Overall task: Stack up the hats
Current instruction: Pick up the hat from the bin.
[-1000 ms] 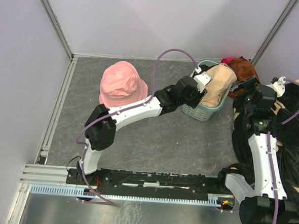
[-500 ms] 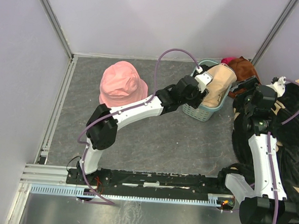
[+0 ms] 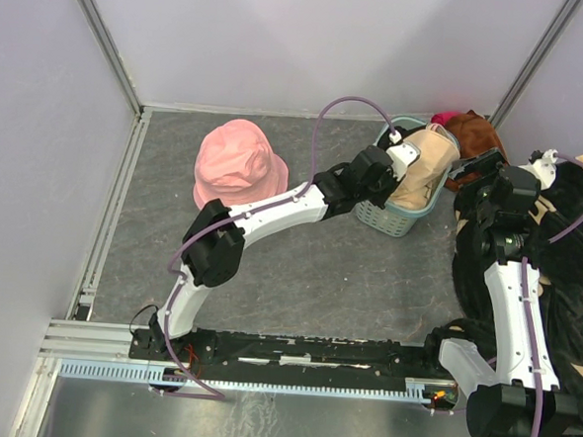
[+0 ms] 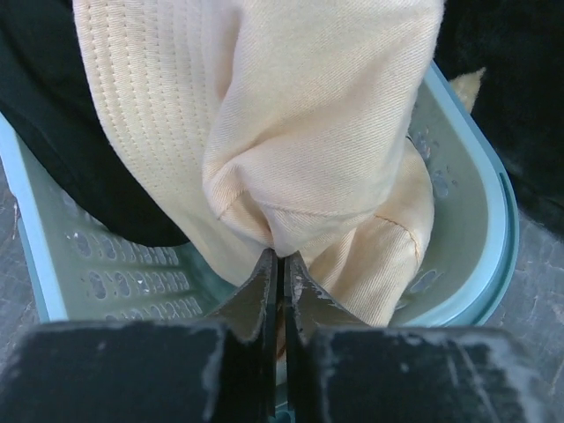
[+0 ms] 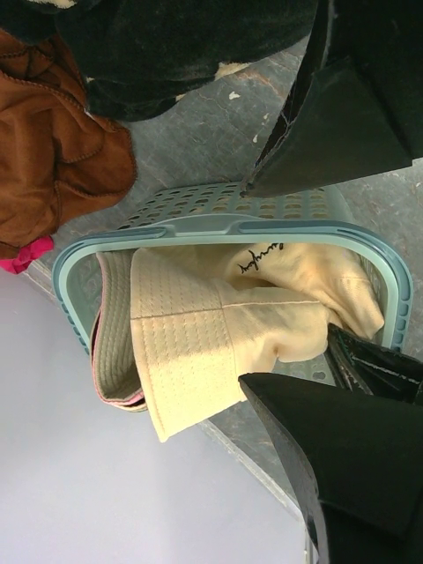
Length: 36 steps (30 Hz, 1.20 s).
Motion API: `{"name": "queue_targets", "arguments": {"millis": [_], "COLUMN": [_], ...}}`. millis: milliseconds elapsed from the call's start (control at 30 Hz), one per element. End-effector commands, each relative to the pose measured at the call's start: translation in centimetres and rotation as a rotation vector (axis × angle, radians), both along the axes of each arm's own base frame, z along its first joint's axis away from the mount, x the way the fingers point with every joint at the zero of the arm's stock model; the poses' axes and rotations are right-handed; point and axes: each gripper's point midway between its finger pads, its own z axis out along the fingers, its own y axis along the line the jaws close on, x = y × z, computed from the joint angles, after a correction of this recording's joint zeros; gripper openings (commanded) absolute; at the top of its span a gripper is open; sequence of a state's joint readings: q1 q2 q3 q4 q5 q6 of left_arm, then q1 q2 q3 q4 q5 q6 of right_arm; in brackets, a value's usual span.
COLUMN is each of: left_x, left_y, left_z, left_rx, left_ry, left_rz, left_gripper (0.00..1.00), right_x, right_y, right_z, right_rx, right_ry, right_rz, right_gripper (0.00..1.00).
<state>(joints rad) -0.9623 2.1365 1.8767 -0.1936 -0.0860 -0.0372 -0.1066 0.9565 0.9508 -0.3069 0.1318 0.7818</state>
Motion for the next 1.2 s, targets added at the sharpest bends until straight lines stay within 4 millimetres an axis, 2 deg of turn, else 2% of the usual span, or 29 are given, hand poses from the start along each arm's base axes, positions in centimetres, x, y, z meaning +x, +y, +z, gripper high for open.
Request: {"name": "queue_targets", "arguments": {"millis": [0,100,433,500,800,933,1033,1167], "left_x": [0.8,0.5,-1.1,-1.5,-2.0,-2.1,-1.8,-2.3], "left_y": [-0.3,-0.2,2.1,2.3,1.9,2.4,3.7,6.6], "left_z": [2.8,5.3,17.6,19.4,25.3,28.0,29.4,32.2], "left_rx": [-0.050,-0.088,-0.299,-0.332,-0.420,-0.458,-0.472,-0.513], "left_ry": [-0.033,-0.061,-0.183,-0.196,-0.229,-0.259,-0.288,-0.343], "left_rz": [-0.034,-0.041,-0.024,-0.031,-0.058,-0.046,0.004,0.077], "left_gripper": [0.03,0.03,0.03,0.03,0.03,0.03,0.03,0.03], "right_x": [-0.1,-0.1,-0.6,-0.7,-1.0,-1.1,-1.5,-2.0], "right_y": [0.0,0.0,0.2,0.1,0.0,0.0,0.0,-0.1], "right_z": [1.9,2.2,2.9,3.1,3.9,4.4,4.8,5.6], "right_rx": [-0.003,-0.004,0.010,0.009,0.009,0.008,0.007,0.004], "right_ry": [-0.063,-0.070,-0.086,-0.089,-0.100,-0.109,-0.122,-0.135], "right_rz": [-0.002,0.000,0.001,-0.001,-0.012,-0.013,-0.018,-0.023], "right_gripper": [0.87,0.87,0.86,0.86,0.86,0.86,0.86,0.85]}}
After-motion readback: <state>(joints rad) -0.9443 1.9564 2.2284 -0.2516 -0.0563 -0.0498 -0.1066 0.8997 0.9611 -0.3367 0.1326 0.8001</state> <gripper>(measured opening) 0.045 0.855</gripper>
